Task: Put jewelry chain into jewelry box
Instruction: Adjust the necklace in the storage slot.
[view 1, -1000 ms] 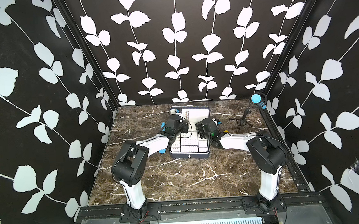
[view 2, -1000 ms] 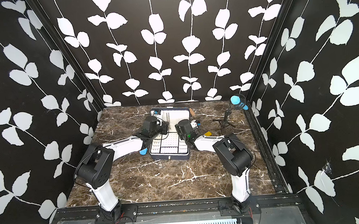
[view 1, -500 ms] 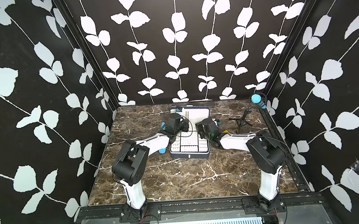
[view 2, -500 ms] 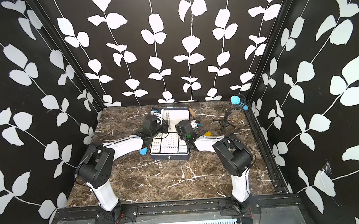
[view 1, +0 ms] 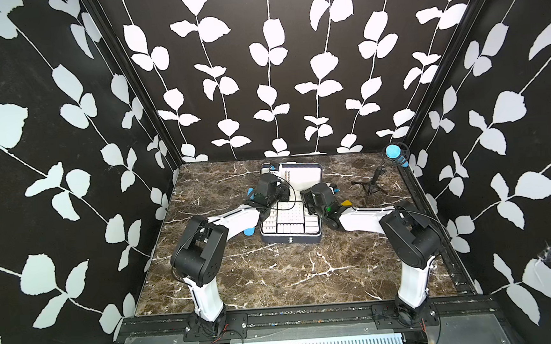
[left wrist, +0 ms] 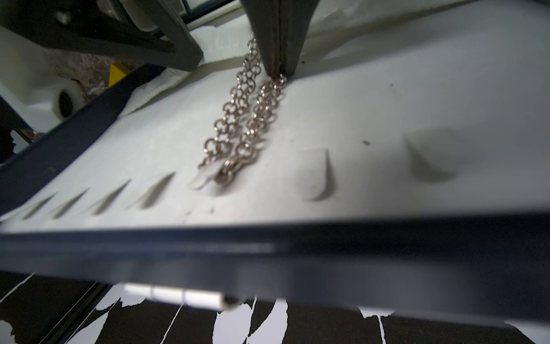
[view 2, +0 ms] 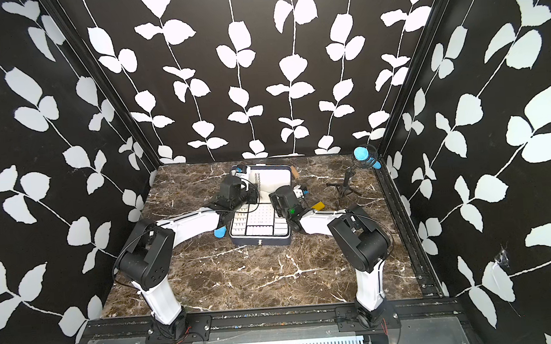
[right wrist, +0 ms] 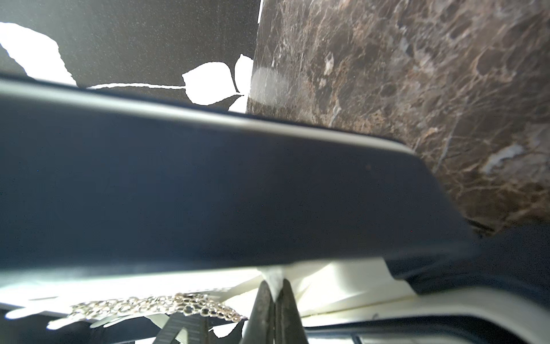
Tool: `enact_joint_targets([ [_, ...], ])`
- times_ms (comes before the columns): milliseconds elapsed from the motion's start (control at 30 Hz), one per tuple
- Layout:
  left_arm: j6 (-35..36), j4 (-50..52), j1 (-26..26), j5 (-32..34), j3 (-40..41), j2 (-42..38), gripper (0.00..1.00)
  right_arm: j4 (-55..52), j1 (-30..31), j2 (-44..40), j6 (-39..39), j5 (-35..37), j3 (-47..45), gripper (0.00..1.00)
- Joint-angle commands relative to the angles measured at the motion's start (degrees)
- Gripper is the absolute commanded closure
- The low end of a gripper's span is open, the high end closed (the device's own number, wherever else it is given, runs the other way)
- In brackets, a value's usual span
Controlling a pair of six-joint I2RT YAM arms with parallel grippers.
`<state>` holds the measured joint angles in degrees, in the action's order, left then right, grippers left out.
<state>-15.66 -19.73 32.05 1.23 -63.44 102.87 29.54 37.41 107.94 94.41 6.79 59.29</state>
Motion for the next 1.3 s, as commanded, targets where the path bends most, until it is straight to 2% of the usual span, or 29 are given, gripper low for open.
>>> enact_joint_targets([
  [0, -0.4, -1.5, -0.5, 1.1, -1.9, -3.7, 1.0, -2.0, 0.7, -1.3, -1.5, -2.2, -0.5, 1.0],
  [1267, 2.5, -0.6, -1.2, 1.4, -7.2, -5.9, 1.0, -2.3, 0.7, -1.4, -1.9, -2.7, -0.6, 1.0],
])
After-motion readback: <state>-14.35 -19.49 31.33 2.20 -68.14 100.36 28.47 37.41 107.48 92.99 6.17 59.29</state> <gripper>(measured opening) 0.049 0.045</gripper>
